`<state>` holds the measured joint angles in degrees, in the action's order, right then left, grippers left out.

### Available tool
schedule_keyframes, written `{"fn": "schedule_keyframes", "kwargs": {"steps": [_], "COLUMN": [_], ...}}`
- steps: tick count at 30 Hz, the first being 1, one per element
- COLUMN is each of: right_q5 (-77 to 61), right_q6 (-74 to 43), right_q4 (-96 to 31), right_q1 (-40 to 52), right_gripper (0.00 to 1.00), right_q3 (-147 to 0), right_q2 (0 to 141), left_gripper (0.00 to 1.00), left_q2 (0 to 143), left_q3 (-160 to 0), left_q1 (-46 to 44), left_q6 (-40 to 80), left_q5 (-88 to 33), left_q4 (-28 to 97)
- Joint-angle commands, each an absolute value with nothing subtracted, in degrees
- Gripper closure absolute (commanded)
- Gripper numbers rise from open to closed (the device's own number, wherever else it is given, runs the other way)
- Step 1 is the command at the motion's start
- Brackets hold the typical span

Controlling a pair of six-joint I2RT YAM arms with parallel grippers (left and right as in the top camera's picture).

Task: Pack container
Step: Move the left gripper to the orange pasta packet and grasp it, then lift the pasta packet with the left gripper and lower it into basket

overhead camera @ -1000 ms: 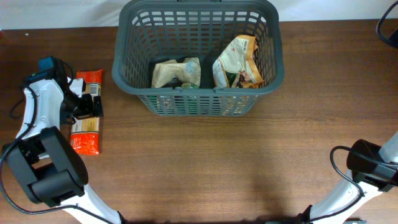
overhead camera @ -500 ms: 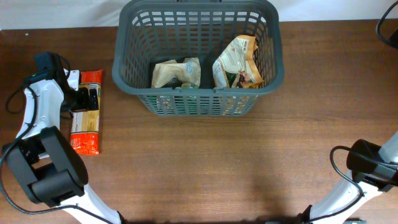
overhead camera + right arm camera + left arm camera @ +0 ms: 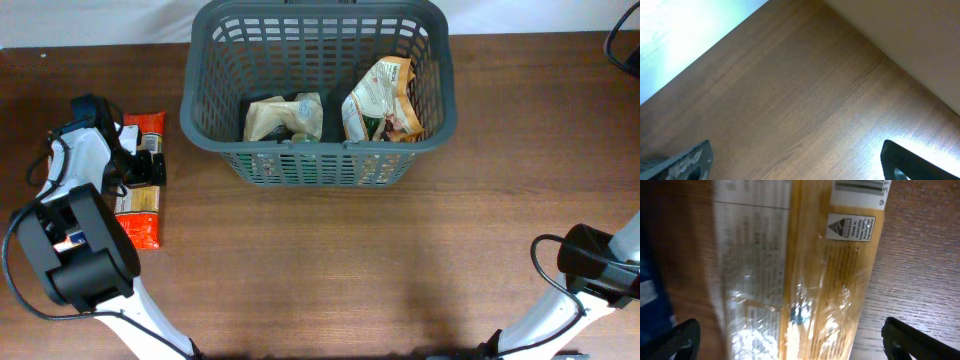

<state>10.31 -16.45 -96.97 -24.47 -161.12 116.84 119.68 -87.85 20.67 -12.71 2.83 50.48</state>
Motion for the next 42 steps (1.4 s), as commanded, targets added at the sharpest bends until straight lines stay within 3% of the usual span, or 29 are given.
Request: {"fn": "schedule_keyframes", "kwargs": {"steps": [1,11,13,14,17,18,27,42], "right_q5": [11.2,11.2,11.2,11.2,11.2,11.2,11.2,11.2], "right_q6": [-16.6,-16.6,-16.6,-16.6,-16.6,-16.6,-16.6,-16.6], "right_q4": [-97.3,-97.3,-97.3,-97.3,-97.3,-97.3,-97.3,-97.3], "right_q1": [-24.8,-24.8,-24.8,-24.8,-24.8,-24.8,-24.8,-24.8], "right_gripper": [0.01,0.01,0.01,0.01,0.02,0.01,0.01,0.02], "right_q3": [-160.9,-160.9,-160.9,-160.9,-160.9,-160.9,-160.9,-160.9], "right_q2": [116.1,116.1,116.1,116.1,116.1,116.1,116.1,116.1], "left_gripper": [0.01,0.0,0.08,0.16,0.9,0.98,0.98,0.98], "left_q2": [122.8,125.8,125.8,125.8,125.8,125.8,123.5,90.5], "left_q3": [-87.6,-87.6,-87.6,-87.6,-87.6,-87.6,-90.9,-110.7], "left_q1": [20.9,20.9,20.9,20.9,20.9,20.9,20.8,19.1], "left_q6": [-13.8,-13.8,-13.8,-13.8,-13.8,-13.8,-8.0,-8.0], "left_q5": [-0.3,-0.3,-0.3,-0.3,-0.3,-0.3,-4.1,-14.9], "left_q4": [50.2,50.0,50.0,50.0,49.9,49.8,50.4,47.7]}}
